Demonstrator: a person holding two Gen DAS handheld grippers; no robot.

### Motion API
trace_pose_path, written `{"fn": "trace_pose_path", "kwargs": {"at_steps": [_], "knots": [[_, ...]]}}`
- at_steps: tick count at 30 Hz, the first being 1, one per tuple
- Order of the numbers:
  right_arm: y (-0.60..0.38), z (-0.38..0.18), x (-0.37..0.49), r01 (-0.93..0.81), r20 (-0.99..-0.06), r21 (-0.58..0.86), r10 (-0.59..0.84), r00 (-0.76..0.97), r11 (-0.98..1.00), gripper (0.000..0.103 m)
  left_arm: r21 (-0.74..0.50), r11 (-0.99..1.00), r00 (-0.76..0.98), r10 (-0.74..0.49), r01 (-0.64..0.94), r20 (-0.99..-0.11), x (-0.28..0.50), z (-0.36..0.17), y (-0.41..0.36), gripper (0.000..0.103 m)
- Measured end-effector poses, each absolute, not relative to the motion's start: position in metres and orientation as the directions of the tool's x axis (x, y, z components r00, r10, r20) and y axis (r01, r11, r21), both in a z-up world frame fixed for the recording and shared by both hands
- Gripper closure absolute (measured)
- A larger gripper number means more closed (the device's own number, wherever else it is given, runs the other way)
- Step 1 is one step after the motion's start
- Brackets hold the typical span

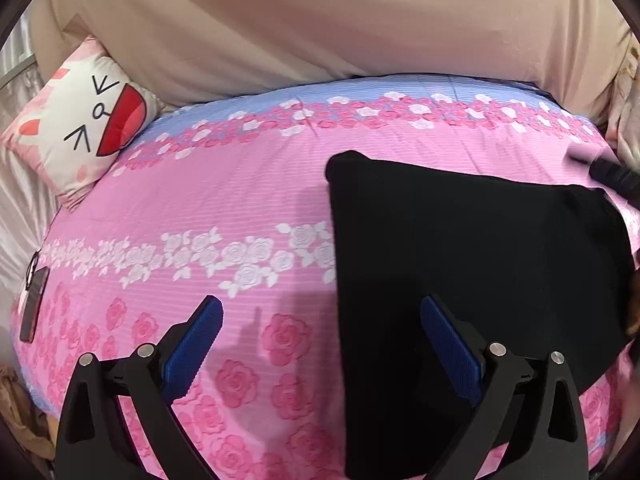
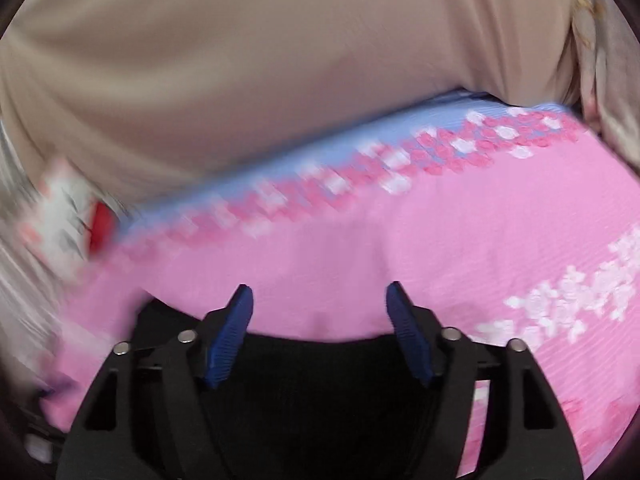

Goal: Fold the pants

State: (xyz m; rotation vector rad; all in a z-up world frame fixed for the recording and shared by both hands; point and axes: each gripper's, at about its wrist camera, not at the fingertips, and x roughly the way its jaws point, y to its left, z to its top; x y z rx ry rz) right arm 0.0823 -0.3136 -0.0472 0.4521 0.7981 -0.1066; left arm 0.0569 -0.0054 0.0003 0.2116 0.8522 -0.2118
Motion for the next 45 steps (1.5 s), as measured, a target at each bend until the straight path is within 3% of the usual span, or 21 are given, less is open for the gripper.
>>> {"fn": "trace_pose_path", "kwargs": {"at_steps": [1, 6, 11, 22, 27, 31, 35, 40, 45], "knots": [[-0.325, -0.048, 0.079, 0.257, -0.686, 0.449, 0.146, 0.713, 0.856, 0.041, 0.101, 0.956, 0.634, -0.101, 0.275, -0.766, 0.058, -0.001, -0.009, 0.005], [-0.346, -0.007, 0.021, 0.226, -0.578, 0.463, 0.099, 0.810, 0.857, 0.039, 0.137, 0.955, 0.642, -0.069, 0.264, -0.763, 0.058, -0.003, -0.016, 0.005], [-0.352, 0.000, -0.039, 0.279, -0.594, 0.366, -0.008, 0.804, 0.888, 0.034, 0.141, 0.959, 0.638, -0.050, 0.245, -0.769, 0.062, -0.005, -0.019, 0.005], [-0.289, -0.018, -0.066, 0.098, -0.619, 0.337, 0.142, 0.772, 0.937, 0.036, 0.191, 0.956, 0.655, -0.002, 0.223, -0.756, 0.061, -0.006, -0.025, 0.005], [-0.284, -0.052, -0.059, 0.133, -0.708, 0.277, 0.109, 0.697, 0.952, 0.038, 0.207, 0.953, 0.663, 0.009, 0.221, -0.749, 0.060, -0.007, -0.026, 0.005], [-0.285, -0.050, -0.065, 0.152, -0.703, 0.288, 0.101, 0.704, 0.946, 0.037, 0.205, 0.953, 0.662, 0.007, 0.221, -0.750, 0.060, -0.008, -0.025, 0.005], [-0.285, -0.026, -0.073, 0.101, -0.641, 0.349, 0.158, 0.751, 0.932, 0.037, 0.206, 0.954, 0.662, 0.009, 0.220, -0.749, 0.061, -0.008, -0.025, 0.005], [-0.277, -0.052, -0.063, 0.114, -0.719, 0.301, 0.147, 0.679, 0.947, 0.038, 0.199, 0.957, 0.662, 0.009, 0.212, -0.749, 0.060, -0.009, -0.025, 0.005], [-0.293, -0.045, -0.078, 0.128, -0.669, 0.406, 0.198, 0.716, 0.905, 0.037, 0.192, 0.956, 0.656, 0.001, 0.220, -0.755, 0.061, -0.008, -0.024, 0.005]]}}
